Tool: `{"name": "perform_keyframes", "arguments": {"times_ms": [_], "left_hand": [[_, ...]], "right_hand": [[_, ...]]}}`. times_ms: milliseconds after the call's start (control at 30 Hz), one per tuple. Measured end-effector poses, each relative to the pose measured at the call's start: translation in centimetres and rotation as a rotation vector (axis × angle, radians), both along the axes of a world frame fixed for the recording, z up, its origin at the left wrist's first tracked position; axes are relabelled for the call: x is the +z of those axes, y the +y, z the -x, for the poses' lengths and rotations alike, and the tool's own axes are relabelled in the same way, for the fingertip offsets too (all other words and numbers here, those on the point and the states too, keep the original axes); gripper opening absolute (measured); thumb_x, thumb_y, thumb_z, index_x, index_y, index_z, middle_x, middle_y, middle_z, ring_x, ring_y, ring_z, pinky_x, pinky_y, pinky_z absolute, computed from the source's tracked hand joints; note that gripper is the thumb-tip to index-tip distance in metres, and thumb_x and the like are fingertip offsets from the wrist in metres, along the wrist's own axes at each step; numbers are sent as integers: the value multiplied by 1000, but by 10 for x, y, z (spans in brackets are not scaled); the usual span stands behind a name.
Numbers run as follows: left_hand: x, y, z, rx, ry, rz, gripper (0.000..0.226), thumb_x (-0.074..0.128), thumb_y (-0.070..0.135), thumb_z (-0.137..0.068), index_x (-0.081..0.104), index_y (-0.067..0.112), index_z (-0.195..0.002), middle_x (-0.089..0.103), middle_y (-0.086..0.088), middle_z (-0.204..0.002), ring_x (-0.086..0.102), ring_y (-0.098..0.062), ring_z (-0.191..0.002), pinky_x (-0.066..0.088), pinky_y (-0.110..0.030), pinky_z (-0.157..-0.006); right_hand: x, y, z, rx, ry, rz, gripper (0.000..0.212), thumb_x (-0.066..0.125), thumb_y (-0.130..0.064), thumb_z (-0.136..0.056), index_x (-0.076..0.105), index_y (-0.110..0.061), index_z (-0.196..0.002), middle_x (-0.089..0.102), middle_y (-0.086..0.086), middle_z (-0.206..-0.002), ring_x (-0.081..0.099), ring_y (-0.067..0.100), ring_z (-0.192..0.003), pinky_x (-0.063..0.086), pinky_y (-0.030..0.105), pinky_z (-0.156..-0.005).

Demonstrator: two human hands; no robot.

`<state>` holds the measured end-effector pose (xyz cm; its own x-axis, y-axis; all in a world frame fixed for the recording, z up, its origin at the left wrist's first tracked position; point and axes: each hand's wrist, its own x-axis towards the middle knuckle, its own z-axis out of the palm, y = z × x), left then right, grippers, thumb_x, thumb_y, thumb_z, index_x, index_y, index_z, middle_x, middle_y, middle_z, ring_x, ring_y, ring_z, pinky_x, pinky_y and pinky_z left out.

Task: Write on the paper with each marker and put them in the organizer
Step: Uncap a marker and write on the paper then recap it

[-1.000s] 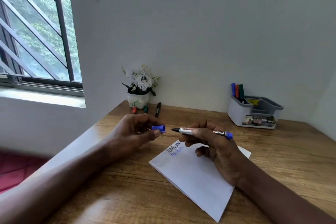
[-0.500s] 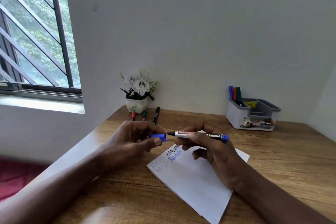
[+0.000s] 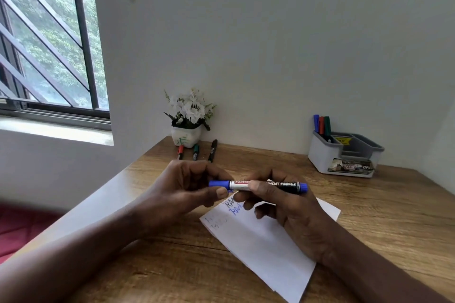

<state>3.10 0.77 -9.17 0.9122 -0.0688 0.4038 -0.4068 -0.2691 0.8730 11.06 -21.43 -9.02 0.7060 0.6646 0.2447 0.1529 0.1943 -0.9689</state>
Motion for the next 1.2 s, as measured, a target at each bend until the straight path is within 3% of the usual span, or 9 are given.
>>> {"name": "perform_keyframes", "arguments": {"times_ms": [333,467,600,767,900,1033,1067,1133,1200], "left_hand": [[-7,-3,2,4,76,193,15,83,4,-76,77,2,-90,70,-32,-95,58,-30,-76,53,-28,-64],[-5,-2,0,-8,78,201,17,82,7,-75,76,-1,-90,70,-28,-89,58,-30,-73,53,-29,-64],[-2,-5,-1,-5,74,157,17,80,6,-80,76,0,-95,72,-20,-86,60,-24,-73,52,-27,-65],[-2,-10,-8,128,-59,-221,25,70,37,-94,72,22,-114,77,0,-100,72,-16,-86,57,-33,-75],[-5,1,-14,284,-47,-593,55,52,68,-91,58,35,-134,64,21,-132,59,5,-118,52,-31,-98],[1,0,-31,251,111,-835,64,38,72,-95,44,35,-147,49,13,-151,54,-5,-127,42,-29,-97],[4,-1,-37,239,132,-881,64,37,70,-96,42,33,-148,48,10,-152,54,-7,-128,42,-30,-99],[7,-3,-49,224,156,-950,64,36,67,-98,40,29,-150,47,8,-152,51,-13,-132,41,-32,-102],[4,-2,-59,220,170,-978,66,34,67,-98,40,27,-150,47,6,-152,48,-16,-135,41,-35,-105]], "right_hand": [[-2,5,5,-28,-38,-82,32,75,-25,-78,66,5,-88,74,25,-79,60,23,-59,49,30,-57],[-4,8,3,-36,-62,-83,46,73,-26,-79,62,14,-97,74,24,-80,63,24,-61,51,30,-59],[1,5,2,-30,-7,-36,40,72,-29,-79,68,6,-99,74,22,-81,64,22,-64,52,29,-61],[7,-1,-2,-118,-4,-26,42,58,-41,-88,73,-9,-112,75,22,-86,63,26,-63,46,29,-53],[13,-10,-11,-209,-27,-76,32,63,-41,-93,78,-16,-107,75,18,-97,64,24,-79,44,31,-57],[18,-20,-23,-230,10,-112,59,62,-64,-82,75,-21,-121,74,13,-119,68,23,-99,48,33,-67],[17,-21,-25,-273,14,-86,56,62,-65,-83,76,-25,-119,73,11,-121,69,24,-106,50,33,-72],[14,-23,-29,-422,-22,-15,30,57,-47,-98,79,-30,-110,74,9,-118,68,28,-111,53,35,-80],[9,-26,-33,-566,-119,35,21,59,-23,-101,79,-31,-105,76,8,-110,70,28,-100,56,33,-79]]}}
